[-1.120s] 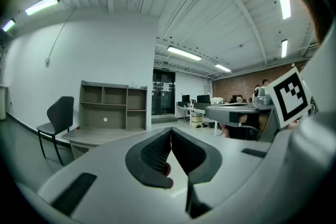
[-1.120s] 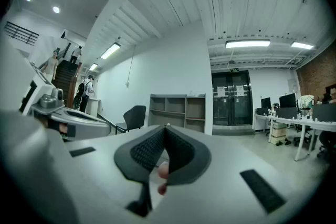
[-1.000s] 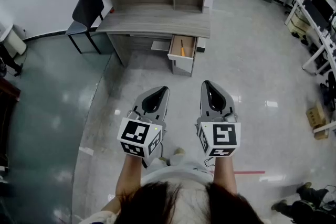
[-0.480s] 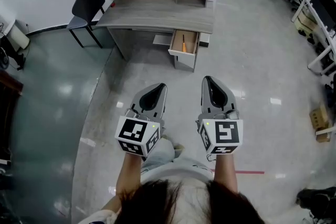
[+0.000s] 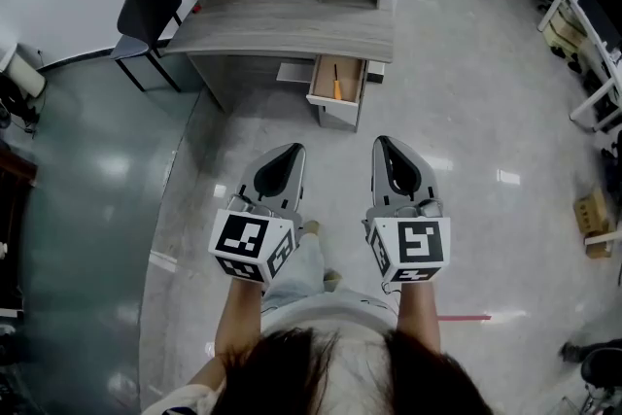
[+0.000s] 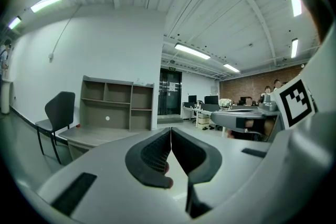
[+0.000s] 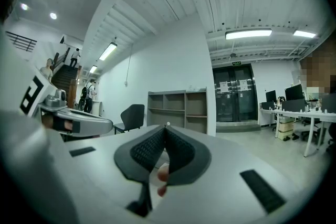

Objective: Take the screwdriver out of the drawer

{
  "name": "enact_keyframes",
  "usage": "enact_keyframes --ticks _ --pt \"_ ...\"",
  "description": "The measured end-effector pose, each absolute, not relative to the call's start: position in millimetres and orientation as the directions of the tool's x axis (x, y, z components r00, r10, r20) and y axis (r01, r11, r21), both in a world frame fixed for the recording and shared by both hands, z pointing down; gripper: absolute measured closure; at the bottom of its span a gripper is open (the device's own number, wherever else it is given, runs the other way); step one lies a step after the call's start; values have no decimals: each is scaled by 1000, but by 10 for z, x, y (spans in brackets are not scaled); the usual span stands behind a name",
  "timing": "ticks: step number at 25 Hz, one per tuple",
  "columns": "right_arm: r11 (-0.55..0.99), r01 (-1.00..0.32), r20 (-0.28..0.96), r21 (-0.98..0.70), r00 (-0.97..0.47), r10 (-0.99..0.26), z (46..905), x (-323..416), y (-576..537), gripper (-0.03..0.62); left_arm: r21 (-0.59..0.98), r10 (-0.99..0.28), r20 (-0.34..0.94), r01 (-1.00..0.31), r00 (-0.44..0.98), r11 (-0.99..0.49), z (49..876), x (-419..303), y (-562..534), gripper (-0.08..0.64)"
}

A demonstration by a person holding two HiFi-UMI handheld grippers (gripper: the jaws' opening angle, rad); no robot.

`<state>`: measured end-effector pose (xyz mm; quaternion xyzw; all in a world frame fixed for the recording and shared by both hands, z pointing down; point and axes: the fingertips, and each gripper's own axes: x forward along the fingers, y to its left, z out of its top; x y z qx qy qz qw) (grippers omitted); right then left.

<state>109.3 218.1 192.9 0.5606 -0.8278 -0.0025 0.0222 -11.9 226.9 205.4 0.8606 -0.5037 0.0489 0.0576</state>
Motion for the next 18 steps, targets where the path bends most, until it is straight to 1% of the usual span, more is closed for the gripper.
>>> enact_keyframes --ticks 5,11,15,18 --pt "361 -932 48 38 -359 -932 1955 963 1736 566 56 -859 150 -871 490 -488 2074 -271 1789 543" --pt "346 -938 101 31 -341 -935 2038 809 1172 566 71 -850 161 -865 502 -498 2102 -470 1223 541" --pt "332 -943 112 15 -328 -938 2054 724 865 566 79 -839 165 -855 518 -512 2122 -582 901 541" --pt "321 -946 108 44 -315 -943 2055 617 635 566 88 -832 155 -846 533 -526 2136 -672 657 542"
